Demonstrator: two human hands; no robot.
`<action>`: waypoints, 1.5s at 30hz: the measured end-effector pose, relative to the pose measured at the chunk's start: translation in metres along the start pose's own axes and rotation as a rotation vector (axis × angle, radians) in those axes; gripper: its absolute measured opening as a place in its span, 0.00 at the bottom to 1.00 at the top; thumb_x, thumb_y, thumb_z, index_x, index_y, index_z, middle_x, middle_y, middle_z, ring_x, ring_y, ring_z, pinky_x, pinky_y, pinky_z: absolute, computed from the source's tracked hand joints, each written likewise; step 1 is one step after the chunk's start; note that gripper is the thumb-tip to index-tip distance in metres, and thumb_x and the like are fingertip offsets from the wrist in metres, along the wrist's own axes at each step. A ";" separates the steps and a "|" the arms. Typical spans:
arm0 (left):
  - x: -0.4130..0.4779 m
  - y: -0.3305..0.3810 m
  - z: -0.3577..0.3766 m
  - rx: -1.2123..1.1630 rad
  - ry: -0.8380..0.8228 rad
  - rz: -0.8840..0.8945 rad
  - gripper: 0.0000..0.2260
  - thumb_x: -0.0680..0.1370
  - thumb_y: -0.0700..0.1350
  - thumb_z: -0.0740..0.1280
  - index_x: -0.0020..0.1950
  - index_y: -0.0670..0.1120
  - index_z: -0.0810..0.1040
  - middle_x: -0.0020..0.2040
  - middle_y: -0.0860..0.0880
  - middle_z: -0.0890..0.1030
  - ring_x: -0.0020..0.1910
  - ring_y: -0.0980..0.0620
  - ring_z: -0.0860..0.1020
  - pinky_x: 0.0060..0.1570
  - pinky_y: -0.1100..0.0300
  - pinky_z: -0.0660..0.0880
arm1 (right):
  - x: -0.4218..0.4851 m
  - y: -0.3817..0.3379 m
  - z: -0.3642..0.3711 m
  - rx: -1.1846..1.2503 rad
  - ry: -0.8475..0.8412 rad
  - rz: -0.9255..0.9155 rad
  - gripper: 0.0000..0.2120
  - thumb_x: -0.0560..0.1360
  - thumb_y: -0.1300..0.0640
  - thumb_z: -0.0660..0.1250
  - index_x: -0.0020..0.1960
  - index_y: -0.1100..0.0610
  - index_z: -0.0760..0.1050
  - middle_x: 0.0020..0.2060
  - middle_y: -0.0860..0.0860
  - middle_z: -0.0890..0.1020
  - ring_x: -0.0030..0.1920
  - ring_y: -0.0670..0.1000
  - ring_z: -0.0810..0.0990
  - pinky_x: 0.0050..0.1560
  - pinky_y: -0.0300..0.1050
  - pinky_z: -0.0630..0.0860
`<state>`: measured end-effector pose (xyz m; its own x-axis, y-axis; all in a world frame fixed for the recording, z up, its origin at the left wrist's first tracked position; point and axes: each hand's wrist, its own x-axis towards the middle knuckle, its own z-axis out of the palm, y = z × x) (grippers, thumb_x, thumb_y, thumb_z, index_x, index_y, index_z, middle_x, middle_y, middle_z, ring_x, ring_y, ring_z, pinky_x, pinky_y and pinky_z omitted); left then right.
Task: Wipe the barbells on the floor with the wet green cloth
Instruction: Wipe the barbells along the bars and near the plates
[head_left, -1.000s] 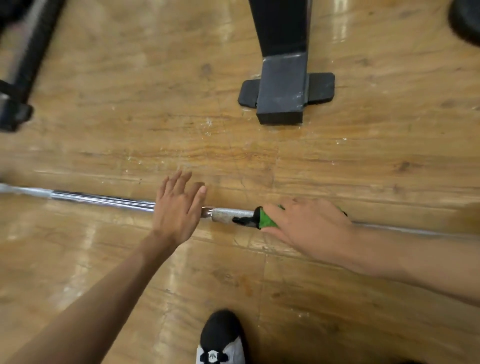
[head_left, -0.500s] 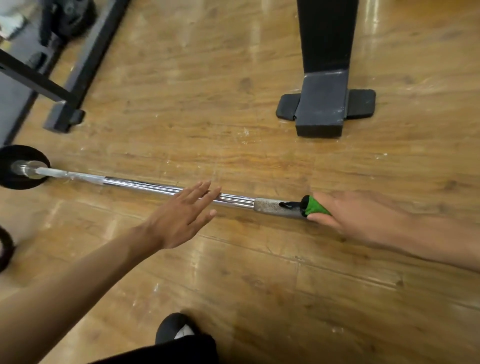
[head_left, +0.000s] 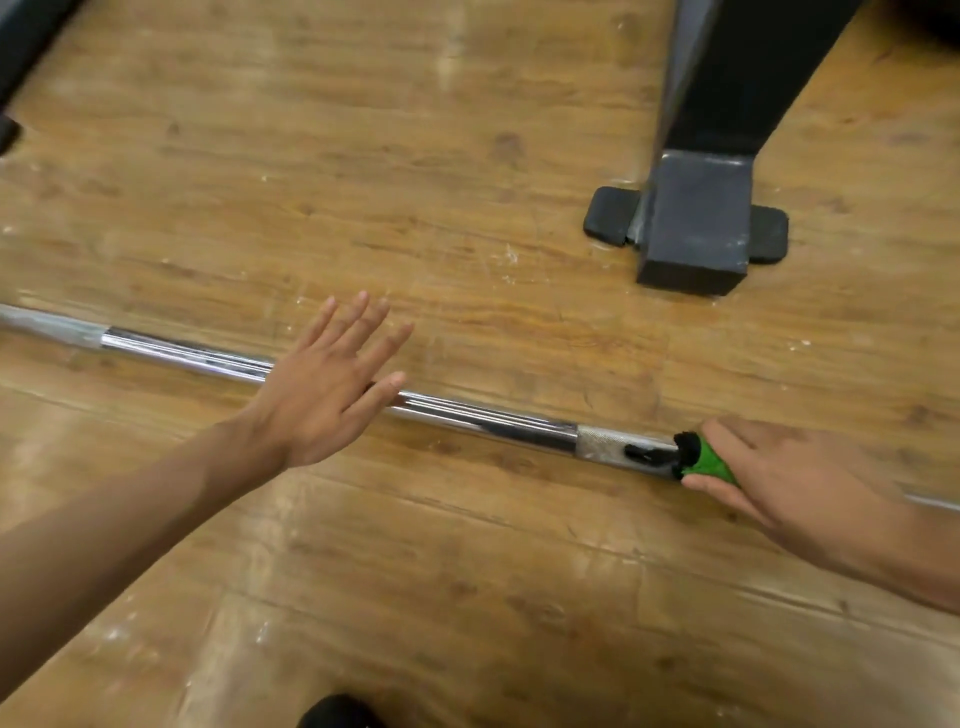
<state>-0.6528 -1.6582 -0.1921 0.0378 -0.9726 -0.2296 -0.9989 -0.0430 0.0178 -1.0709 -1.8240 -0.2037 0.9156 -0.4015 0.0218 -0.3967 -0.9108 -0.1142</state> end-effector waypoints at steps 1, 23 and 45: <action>0.000 -0.003 0.004 -0.023 0.011 -0.012 0.36 0.85 0.65 0.37 0.83 0.46 0.61 0.83 0.40 0.59 0.84 0.42 0.51 0.82 0.49 0.40 | 0.006 -0.007 0.003 0.010 -0.017 -0.018 0.15 0.83 0.39 0.58 0.50 0.52 0.66 0.35 0.51 0.79 0.26 0.56 0.77 0.17 0.48 0.72; -0.031 0.002 0.027 -0.014 0.118 0.098 0.32 0.86 0.66 0.42 0.75 0.54 0.77 0.83 0.42 0.61 0.83 0.41 0.55 0.81 0.42 0.49 | -0.013 -0.041 -0.003 0.141 -0.236 0.049 0.28 0.84 0.33 0.44 0.58 0.50 0.74 0.43 0.46 0.78 0.38 0.53 0.82 0.27 0.50 0.78; -0.075 0.029 0.051 0.051 0.349 -0.026 0.27 0.83 0.59 0.56 0.67 0.42 0.82 0.70 0.39 0.79 0.75 0.37 0.72 0.74 0.35 0.65 | -0.030 -0.097 0.006 0.045 -0.166 0.020 0.27 0.84 0.35 0.46 0.69 0.52 0.70 0.44 0.51 0.80 0.38 0.54 0.82 0.23 0.48 0.76</action>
<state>-0.6855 -1.5750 -0.2238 0.0616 -0.9911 0.1177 -0.9972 -0.0661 -0.0348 -1.0599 -1.7228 -0.1989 0.9073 -0.3948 -0.1447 -0.4150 -0.8960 -0.1578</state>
